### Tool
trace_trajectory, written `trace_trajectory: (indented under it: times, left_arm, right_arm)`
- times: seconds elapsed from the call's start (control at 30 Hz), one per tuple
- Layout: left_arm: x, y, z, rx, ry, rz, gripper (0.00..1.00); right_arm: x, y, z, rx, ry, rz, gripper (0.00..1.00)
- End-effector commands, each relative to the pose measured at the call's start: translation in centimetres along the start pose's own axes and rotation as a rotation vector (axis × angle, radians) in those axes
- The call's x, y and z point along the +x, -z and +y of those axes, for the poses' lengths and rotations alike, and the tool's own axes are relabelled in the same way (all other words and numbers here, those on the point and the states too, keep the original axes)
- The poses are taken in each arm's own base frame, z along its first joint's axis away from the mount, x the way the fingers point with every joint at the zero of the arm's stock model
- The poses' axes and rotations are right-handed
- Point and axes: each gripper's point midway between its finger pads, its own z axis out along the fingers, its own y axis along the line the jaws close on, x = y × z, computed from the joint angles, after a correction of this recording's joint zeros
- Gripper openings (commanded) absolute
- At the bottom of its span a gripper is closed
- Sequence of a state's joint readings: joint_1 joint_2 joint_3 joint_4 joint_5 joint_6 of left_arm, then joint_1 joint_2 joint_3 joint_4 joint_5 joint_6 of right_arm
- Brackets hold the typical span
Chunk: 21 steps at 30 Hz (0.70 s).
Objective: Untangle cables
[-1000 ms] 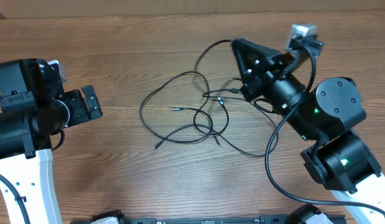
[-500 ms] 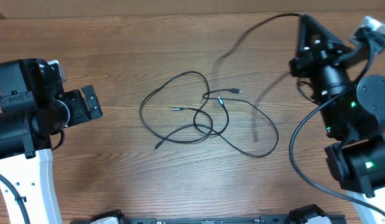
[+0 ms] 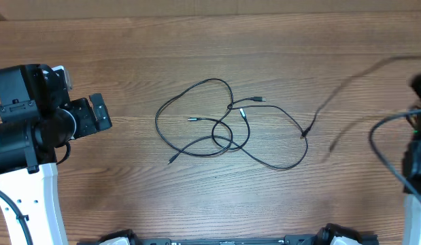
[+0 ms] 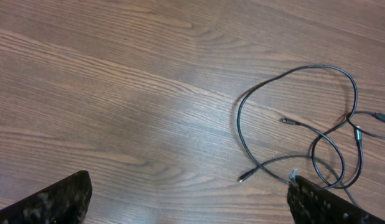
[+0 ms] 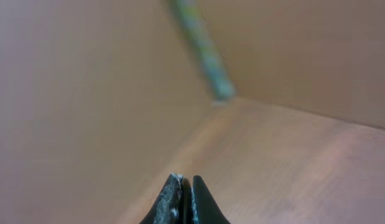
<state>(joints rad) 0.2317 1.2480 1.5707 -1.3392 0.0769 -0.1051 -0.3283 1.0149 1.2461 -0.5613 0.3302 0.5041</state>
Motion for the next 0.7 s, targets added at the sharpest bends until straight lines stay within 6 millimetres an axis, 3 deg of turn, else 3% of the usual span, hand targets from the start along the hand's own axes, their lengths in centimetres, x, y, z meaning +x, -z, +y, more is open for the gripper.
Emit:
trace_trajectory:
  times: [0.0,0.27,0.4,0.53,0.67]
  left_arm:
    - [-0.3,0.6,0.2,-0.007,0.003,-0.022,1.0]
    - [-0.3,0.6,0.2,-0.007,0.003,-0.022,1.0]
    - [-0.3,0.6,0.2,-0.007,0.003,-0.022,1.0]
    - [-0.3,0.6,0.2,-0.007,0.003,-0.022,1.0]
    - [-0.3,0.6,0.2,-0.007,0.003,-0.022,1.0]
  right_arm:
    - [-1.7,-0.9,-5.3,0.18,-0.022,-0.03,0.04]
    - [-0.8,-2.8,-18.0,0.546,-0.18,0.054,0.04]
    - [0.6,-3.7,-22.5,0.608,-0.363,0.115,0.04]
    - [2.3,-5.1,-25.9,0.558,-0.621,0.203,0.04]
    - [2.1,-5.1,-29.2,0.553,-0.72,0.203,0.04]
